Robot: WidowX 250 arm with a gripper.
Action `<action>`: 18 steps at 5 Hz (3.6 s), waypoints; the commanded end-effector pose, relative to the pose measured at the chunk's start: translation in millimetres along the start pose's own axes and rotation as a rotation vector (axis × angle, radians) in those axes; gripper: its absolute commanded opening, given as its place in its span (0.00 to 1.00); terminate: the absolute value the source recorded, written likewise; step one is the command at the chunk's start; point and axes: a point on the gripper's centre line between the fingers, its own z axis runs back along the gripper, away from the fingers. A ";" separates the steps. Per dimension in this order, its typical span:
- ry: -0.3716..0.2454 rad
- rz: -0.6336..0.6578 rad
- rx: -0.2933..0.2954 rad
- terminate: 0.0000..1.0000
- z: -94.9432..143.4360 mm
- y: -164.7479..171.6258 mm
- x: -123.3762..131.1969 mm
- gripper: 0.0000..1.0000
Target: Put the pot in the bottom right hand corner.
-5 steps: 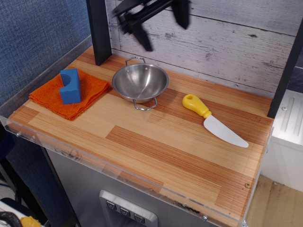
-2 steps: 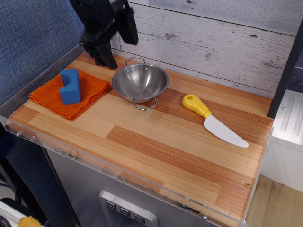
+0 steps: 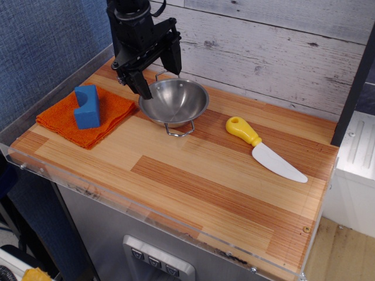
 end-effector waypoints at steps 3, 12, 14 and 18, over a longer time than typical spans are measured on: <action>-0.072 -0.133 0.034 0.00 10.0 31.4 5.9 1.00; -0.122 -0.186 0.072 0.00 -20.9 21.8 -6.9 0.00; -0.118 -0.181 0.011 0.00 16.7 30.8 -6.5 0.00; -0.032 -0.397 -0.086 0.00 70.7 55.3 -82.8 0.00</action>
